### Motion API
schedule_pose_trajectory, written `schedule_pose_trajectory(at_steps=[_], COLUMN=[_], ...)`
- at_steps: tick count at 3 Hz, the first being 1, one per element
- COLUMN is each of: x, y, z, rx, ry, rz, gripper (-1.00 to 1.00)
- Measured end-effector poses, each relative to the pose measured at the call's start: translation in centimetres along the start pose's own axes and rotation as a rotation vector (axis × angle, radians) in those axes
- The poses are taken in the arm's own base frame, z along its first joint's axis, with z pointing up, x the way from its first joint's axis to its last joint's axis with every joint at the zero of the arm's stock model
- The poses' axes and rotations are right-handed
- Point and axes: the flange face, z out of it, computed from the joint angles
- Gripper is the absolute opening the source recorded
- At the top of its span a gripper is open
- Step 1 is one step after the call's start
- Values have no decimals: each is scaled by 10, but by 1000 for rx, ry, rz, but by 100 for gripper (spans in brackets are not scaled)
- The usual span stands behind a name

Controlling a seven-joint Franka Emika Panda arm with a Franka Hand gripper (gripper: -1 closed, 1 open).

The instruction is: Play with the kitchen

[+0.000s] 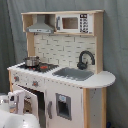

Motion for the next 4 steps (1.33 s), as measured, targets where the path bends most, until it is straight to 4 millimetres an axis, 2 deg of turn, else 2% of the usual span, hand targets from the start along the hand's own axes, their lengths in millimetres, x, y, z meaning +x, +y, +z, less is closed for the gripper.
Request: schedule_pose_trajectory(at_steps=[1, 2, 4], x=[19, 57, 70], y=[3, 7, 30], z=[25, -8, -67], rx=[-18, -6, -29], ry=[-26, 37, 98], rz=[3, 27, 55], gripper=[100, 100, 100])
